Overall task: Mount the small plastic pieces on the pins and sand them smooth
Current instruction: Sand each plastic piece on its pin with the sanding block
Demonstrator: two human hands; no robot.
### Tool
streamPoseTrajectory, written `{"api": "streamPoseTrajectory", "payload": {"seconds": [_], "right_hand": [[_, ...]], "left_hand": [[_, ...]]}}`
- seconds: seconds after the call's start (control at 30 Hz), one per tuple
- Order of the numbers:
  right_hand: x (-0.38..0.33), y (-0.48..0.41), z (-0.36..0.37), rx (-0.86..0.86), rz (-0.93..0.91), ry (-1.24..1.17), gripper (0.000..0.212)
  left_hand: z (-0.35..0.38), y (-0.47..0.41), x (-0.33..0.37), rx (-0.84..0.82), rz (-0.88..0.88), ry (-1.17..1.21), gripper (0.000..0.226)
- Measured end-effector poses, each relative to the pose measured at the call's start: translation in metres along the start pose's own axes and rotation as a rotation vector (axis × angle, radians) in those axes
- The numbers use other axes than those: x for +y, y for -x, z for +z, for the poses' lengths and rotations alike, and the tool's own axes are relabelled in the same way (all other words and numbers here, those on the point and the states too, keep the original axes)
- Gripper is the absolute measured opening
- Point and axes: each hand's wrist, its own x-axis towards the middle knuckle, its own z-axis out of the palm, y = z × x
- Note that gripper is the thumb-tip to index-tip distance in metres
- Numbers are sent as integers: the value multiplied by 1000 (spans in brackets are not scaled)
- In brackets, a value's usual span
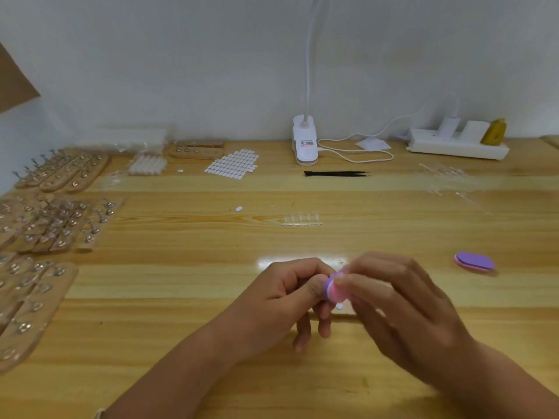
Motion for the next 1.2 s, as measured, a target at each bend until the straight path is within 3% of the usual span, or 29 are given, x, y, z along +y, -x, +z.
{"api": "streamPoseTrajectory", "payload": {"seconds": [0.13, 0.3, 0.47, 0.63, 0.83, 1.0, 1.2], "right_hand": [[13, -3, -11, 31, 80, 32, 22], [-4, -1, 0, 25, -36, -51, 29], [14, 0, -10, 44, 75, -20, 28], [-4, 0, 2, 19, -34, -48, 33], [29, 1, -12, 46, 193, 91, 19], [24, 3, -8, 54, 185, 7, 20], [13, -2, -6, 79, 218, -39, 23]], "left_hand": [[-2, 0, 0, 17, 7, 32, 23], [2, -2, -3, 18, 25, 13, 23], [-1, -1, -2, 41, 20, 23, 19], [1, -2, -3, 29, 20, -2, 23], [-3, -1, -2, 97, 11, 74, 20], [-7, -2, -3, 105, -57, 165, 16], [-6, -4, -6, 113, -18, 189, 9]]}}
